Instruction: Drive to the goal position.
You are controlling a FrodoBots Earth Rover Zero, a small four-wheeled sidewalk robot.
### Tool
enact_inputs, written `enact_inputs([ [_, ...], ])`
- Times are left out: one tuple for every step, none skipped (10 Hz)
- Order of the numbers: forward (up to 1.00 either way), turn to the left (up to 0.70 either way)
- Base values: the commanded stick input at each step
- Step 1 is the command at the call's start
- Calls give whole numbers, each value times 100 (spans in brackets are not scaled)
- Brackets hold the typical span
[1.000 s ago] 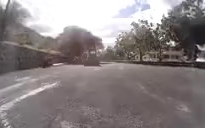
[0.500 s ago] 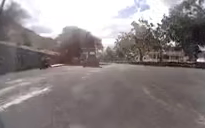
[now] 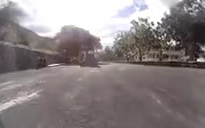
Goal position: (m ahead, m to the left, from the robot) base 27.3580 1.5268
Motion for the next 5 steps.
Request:
enact_inputs([
  [70,0],
  [70,0],
  [70,0],
  [70,0],
  [70,0],
])
